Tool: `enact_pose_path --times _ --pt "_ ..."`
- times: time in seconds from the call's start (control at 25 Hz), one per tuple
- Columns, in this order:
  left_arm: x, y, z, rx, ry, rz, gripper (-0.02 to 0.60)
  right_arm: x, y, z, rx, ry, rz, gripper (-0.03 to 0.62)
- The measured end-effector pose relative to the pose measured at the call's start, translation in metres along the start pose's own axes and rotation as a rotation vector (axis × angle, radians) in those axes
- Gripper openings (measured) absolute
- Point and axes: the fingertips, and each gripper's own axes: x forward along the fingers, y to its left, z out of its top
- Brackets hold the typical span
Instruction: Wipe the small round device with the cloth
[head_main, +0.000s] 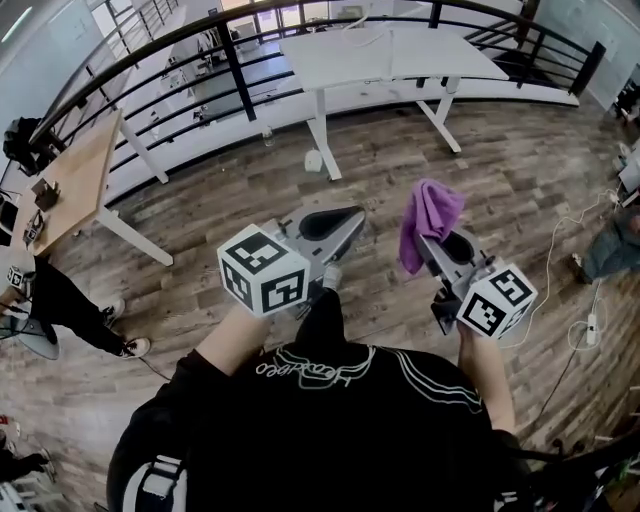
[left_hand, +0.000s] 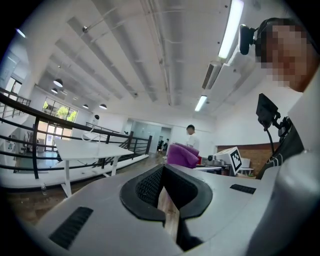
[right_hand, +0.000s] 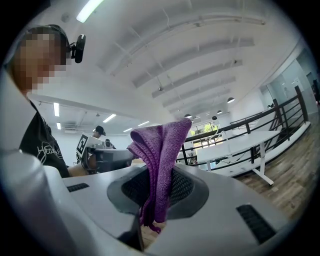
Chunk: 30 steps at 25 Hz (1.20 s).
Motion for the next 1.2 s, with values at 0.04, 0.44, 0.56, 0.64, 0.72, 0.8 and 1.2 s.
enact_pose_path --times 0.04,0.44,0.56,0.64,0.72,0.8,1.2 --pt "0.014 0.023 0.0 -0.004 0.004 -0.005 0.007 0.017 -0.02 -0.003 0.008 0.01 -0.012 0.066" --pt "0.175 0.337 0.077 -0.019 0.055 -0.009 0.008 0.257 -0.252 0.055 0.035 0.092 -0.072 0.066" --pt "0.209 0.417 0.105 -0.025 0.073 -0.012 0.007 0.32 -0.305 0.082 0.027 0.094 -0.085 0.066" --pt "0.228 0.453 0.119 -0.03 0.072 -0.024 0.007 0.35 -0.332 0.095 0.024 0.089 -0.096 0.066" --pt "0.251 0.478 0.127 -0.032 0.072 -0.041 0.006 0.371 -0.357 0.105 0.024 0.079 -0.1 0.066" --pt "0.274 0.496 0.128 -0.03 0.08 -0.057 0.008 0.386 -0.379 0.111 0.025 0.069 -0.095 0.066" --pt "0.356 0.557 0.137 -0.008 0.104 -0.061 0.007 0.44 -0.479 0.132 -0.001 0.077 -0.053 0.066"
